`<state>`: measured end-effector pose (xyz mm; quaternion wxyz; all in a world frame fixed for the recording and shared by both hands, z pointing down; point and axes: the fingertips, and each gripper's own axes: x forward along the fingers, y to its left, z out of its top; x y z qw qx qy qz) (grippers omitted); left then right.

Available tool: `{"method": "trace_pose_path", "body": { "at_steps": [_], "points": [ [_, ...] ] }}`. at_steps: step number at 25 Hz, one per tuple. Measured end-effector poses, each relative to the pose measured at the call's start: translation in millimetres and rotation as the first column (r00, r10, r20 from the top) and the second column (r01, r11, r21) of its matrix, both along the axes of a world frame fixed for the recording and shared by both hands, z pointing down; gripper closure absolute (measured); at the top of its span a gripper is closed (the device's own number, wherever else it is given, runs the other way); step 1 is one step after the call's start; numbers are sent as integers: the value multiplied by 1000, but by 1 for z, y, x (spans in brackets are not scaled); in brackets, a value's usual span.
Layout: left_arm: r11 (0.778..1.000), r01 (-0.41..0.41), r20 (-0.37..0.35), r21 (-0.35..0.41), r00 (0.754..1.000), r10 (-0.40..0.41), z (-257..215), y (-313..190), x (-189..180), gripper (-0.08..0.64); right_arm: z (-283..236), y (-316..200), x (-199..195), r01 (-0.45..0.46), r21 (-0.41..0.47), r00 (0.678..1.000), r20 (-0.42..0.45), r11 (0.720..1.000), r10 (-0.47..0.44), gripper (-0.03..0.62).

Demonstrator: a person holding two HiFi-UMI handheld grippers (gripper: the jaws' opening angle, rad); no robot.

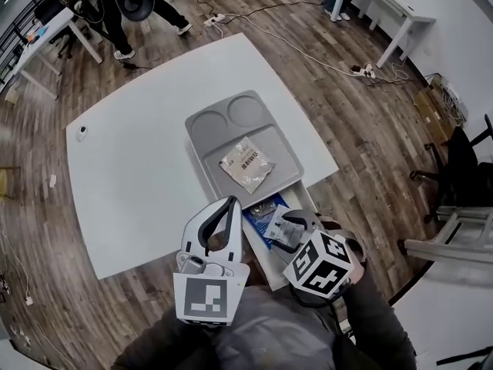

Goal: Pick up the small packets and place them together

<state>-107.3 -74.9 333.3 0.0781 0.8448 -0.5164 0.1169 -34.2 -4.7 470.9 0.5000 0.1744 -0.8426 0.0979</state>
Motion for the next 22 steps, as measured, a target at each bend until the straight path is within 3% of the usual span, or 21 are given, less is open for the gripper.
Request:
{"method": "trace_pose_path", "body": {
  "at_steps": [12,14,18,22],
  "points": [
    [997,74,8,-33,997,-74,7,-10,-27,565,32,-7,3,48,-76,981,-183,996,-62,356],
    [997,75,9,-34,997,-75,6,-11,-29,565,32,-7,2,59,-75,979,-192,995,-73,389],
    [996,82,-1,-34,997,-82,7,-10,-34,565,26,-17,1,29,-23,983,-180,999,-33,558],
    [997,79,1,-24,997,-79,3,-7,-34,565,12,-16,2,8,-7,989,-146,1000,-9,584]
  ]
}}
